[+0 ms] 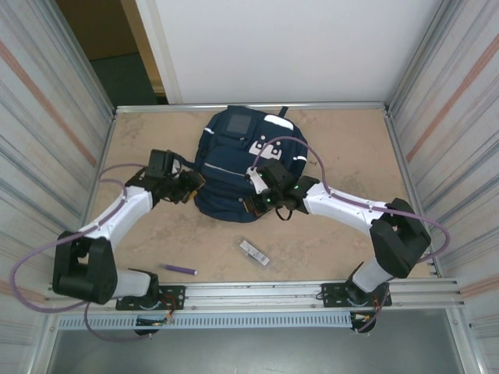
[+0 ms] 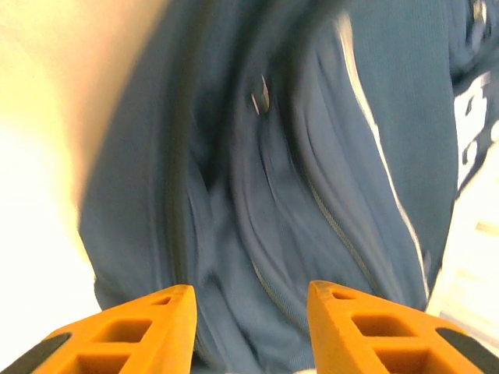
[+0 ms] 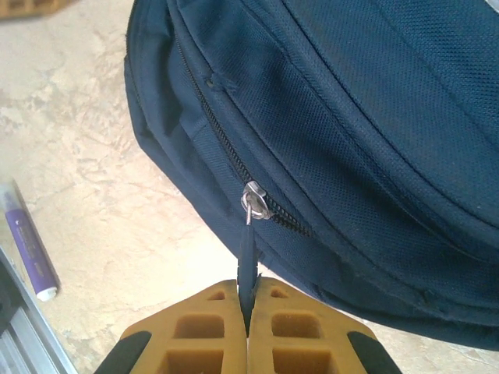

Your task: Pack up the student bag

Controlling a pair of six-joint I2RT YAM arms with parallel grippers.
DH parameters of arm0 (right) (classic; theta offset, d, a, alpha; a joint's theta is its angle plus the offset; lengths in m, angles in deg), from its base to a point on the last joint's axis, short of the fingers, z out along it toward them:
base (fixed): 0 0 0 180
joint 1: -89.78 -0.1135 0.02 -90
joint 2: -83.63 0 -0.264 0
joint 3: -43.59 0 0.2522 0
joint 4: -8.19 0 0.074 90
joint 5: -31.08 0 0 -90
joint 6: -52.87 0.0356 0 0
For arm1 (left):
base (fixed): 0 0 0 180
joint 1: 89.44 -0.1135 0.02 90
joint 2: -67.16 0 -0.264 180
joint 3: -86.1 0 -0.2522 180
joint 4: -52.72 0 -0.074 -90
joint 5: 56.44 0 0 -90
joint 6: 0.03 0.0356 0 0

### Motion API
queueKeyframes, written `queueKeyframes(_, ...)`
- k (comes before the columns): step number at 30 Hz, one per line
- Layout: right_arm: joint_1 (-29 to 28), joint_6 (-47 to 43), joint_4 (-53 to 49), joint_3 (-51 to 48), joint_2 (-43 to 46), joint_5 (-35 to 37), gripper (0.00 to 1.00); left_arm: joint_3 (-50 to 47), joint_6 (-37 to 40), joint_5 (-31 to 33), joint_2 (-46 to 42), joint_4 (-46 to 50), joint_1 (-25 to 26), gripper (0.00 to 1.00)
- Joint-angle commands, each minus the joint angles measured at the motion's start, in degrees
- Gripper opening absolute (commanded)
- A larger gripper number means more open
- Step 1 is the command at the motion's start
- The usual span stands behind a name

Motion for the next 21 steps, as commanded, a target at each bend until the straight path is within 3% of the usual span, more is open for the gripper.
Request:
queueKeyframes(1, -1.3, 1.2, 1.4, 2.8, -1.4, -4.1, 0.0, -2.4, -5.7, 2.5, -1.9, -0.3, 4.6, 0.45)
queueKeyframes(7, -3.6, 1.9, 0.8, 4.9, -1.9, -4.7, 0.0, -2.6, -10.7, 9.3, -0.2, -4.5, 10.2, 0.49)
queueKeyframes(13, -6.0, 3.3, 0.9, 4.8, -1.6, -3.6, 0.0, -1.7, -15.0, 13.7, 2.8, -7.5, 12.4, 0.48)
queueKeyframes(16, -6.7, 3.1, 0.7, 4.6, -1.5, -2.6, 0.0, -2.3, -16.9, 18.1, 3.3, -8.5, 14.3, 0.31)
queueKeyframes(20, -6.1, 2.0, -1.4, 3.5, -0.5, -0.4, 0.0, -2.1, -13.9, 17.2, 3.5, -9.0, 13.2, 0.0)
queueKeyframes(21, -5.7, 1.3, -2.2, 3.0, 0.3, 0.5, 0.0, -1.6, -11.8, 16.4, 3.4, -8.4, 12.4, 0.0)
